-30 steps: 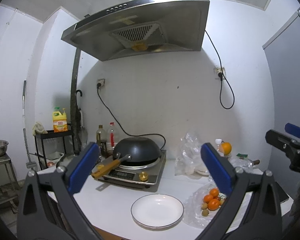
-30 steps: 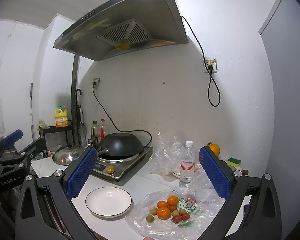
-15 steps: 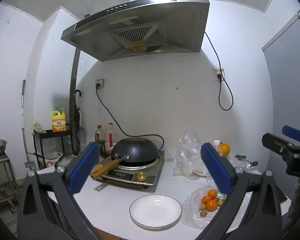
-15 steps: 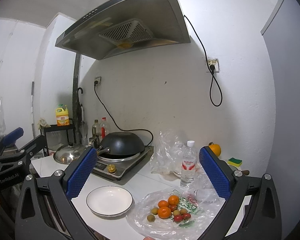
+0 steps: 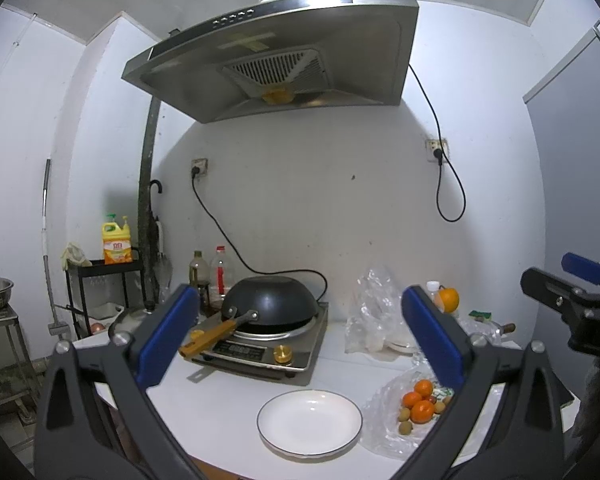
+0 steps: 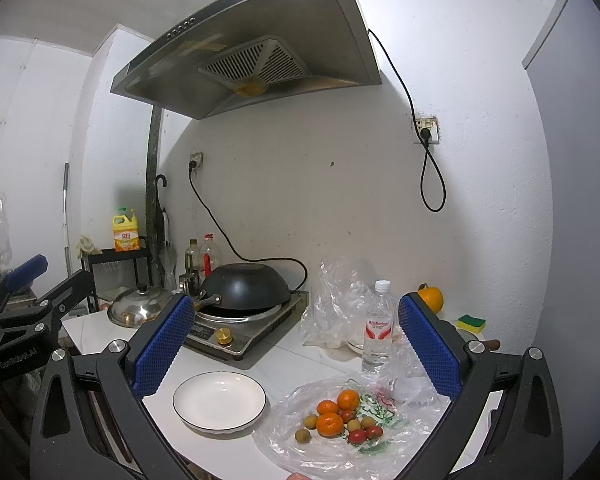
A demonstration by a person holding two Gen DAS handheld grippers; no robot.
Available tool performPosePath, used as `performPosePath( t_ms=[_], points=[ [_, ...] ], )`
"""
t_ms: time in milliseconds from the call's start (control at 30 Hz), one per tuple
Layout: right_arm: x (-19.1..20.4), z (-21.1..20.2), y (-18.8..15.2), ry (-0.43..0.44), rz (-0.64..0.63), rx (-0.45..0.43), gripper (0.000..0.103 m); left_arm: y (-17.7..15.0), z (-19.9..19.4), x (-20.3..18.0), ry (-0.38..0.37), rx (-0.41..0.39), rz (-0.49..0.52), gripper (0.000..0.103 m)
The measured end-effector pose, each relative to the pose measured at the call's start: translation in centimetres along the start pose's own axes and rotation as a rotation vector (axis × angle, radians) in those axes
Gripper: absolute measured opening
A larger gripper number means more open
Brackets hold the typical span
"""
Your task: Organize fruits
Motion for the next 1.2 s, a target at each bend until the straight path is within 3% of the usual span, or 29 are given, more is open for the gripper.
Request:
performPosePath(
  t_ms=[533, 1200],
  points=[
    [-0.8, 1.7, -1.8, 0.0, 0.019, 0.057, 0.103, -1.4, 2.2, -0.7, -0.007, 0.068, 0.006, 0.102],
    [-3.8, 7.5, -9.6, -0.015, 0.073, 0.254, 0.103, -9.2, 9.7, -4.1, -0.027, 0.263, 0.066, 0.102]
  ],
)
Point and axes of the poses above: each gripper's, at about its wrist camera, not at the fingertips, and z roughly the way its jaws point, x to its left, y to its top, the point moved 3 cm from there along z, roughly the way its jaws point, and after that the axes turned 13 degrees about -z, right-handed, at the moved point
